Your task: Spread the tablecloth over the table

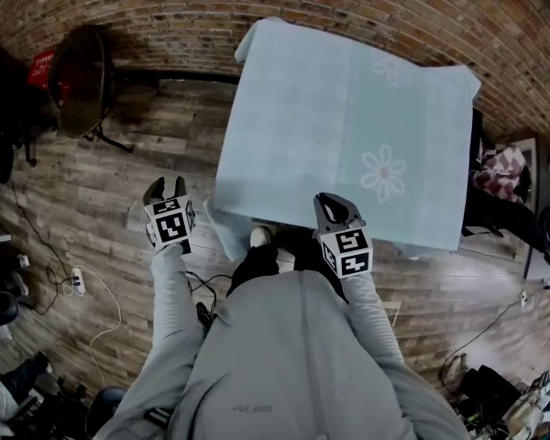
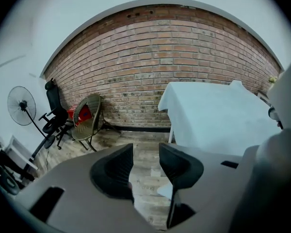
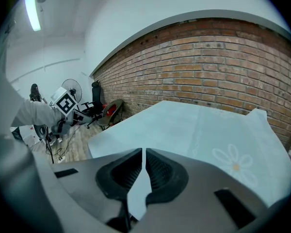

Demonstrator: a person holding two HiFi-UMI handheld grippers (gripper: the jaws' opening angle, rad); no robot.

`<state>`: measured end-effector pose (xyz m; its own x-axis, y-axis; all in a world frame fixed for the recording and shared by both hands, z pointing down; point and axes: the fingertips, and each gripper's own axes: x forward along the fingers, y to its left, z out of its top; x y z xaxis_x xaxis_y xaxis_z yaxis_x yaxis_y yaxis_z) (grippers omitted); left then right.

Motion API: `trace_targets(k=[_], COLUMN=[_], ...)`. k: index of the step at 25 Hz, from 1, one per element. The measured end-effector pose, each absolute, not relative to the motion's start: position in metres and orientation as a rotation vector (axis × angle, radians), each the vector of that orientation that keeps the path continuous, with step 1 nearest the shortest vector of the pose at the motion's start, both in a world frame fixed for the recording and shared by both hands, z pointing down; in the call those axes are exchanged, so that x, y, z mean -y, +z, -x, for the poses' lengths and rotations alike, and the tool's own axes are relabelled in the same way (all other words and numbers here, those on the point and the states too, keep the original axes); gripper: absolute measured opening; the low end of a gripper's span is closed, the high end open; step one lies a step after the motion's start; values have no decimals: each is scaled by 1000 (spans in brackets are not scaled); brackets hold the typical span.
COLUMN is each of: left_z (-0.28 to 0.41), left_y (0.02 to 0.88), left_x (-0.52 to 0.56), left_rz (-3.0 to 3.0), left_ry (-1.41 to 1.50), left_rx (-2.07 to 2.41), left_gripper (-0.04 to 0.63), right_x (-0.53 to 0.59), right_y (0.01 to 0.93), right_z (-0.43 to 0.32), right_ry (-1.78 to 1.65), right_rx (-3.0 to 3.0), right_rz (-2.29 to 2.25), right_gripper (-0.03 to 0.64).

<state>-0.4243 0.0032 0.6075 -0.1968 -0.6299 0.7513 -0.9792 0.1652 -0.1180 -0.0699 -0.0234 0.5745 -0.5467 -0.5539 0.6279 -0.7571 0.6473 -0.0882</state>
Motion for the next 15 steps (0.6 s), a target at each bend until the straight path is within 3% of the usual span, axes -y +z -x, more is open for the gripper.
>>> trace_targets(k=[8,15], left_z=[349,229], left_y=[559,509], left_x=[47,104], left_rz=[-1696,-1950], left_ry=[766,710], left_rx=[1930,1886], left_gripper=[170,170], right_x=[50,88], right_y=[549,511], right_z=[11,-90], right_ry=[455,409], right_rx=[2320,2319], right_rz=[-1124,-1326], right_gripper=[28,28])
